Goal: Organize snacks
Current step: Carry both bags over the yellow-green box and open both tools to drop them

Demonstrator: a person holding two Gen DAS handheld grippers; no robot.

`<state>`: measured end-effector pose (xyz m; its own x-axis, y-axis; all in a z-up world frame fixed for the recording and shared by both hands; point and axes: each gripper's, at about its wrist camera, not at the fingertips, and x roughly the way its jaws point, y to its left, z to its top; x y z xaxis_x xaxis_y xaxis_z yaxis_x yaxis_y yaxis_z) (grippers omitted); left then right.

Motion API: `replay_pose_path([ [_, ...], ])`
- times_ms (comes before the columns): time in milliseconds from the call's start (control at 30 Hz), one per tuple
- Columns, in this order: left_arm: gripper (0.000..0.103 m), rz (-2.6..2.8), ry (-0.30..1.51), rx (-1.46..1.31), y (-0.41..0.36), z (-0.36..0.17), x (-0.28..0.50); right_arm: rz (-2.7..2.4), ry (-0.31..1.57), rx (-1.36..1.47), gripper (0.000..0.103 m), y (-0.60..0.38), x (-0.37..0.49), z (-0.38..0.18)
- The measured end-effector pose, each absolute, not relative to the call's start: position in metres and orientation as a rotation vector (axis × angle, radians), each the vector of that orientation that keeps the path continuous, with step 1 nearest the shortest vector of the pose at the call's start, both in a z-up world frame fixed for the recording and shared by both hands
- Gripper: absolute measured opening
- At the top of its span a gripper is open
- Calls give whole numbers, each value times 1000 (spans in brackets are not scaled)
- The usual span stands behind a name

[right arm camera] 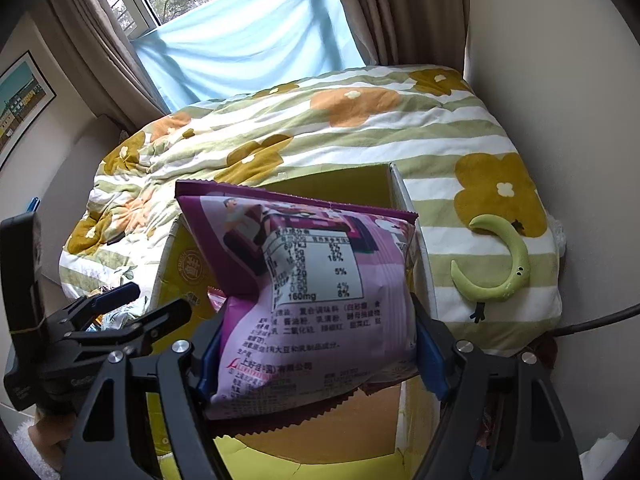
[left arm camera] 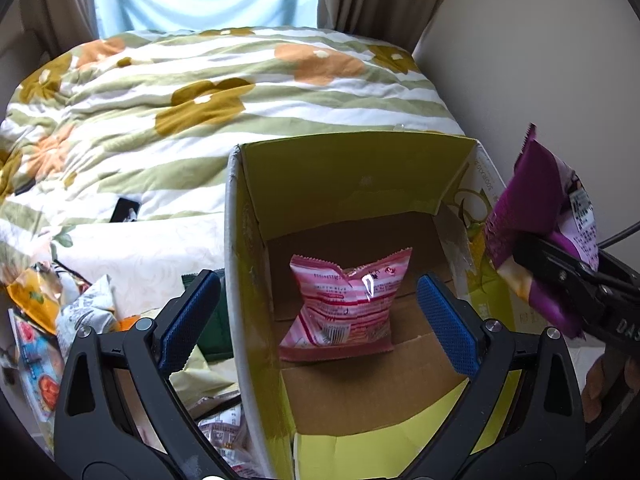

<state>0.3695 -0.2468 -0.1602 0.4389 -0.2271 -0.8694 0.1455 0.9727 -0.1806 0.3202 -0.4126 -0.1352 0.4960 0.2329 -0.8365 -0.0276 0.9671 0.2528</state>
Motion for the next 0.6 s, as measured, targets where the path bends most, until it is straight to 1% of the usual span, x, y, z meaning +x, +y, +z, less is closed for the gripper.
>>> replay_pose_path([
  [267,98,-205,1069,-77,-236,-150,349,202,1042,191,74,-395,339,-135],
  [333,98,-196,1078,-79,-233,-151,347,215,1045,181,77,-391,344,-138],
  [367,98,-194,1081,-82,-231,-152,346,217,1047,174,81,-389,347,-141],
  [400,98,-192,1082,-83,-230,-152,345,208,1041,163,90,-388,349,-142],
  [467,98,-185,1084,-84,-227,-151,342,185,1020,140,98,-388,347,-143],
  [600,98,-184,1076,-97,-223,-148,333,170,1010,112,98,-391,336,-144],
])
